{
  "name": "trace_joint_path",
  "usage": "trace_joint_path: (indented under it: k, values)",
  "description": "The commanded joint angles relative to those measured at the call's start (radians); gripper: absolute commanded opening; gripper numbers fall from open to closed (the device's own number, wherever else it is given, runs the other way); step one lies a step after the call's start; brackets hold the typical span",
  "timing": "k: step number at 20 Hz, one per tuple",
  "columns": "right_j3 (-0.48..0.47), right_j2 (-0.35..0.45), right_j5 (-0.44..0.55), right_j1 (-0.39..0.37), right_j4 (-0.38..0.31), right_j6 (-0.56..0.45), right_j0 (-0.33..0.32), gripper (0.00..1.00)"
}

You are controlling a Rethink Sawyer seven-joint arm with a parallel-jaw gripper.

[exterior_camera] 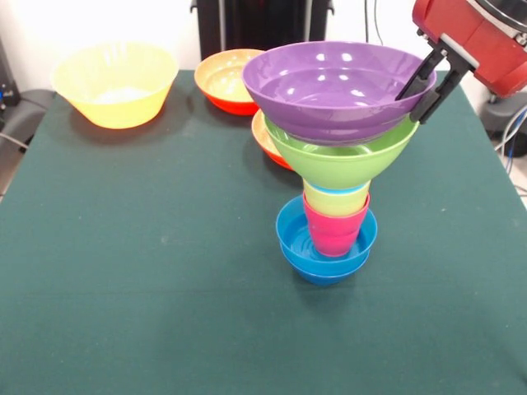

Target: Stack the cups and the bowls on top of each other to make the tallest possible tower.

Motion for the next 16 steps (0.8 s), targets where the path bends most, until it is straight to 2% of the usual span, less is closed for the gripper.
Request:
trace_joint_path:
  k: [1,16]
  values:
    - [-0.032,0.103,0.052,0.027,-0.033,0.206,0.015,0.0]
    - [-0.02,0.114,0.045,0.028,-0.036,0.205,0.018,0.0]
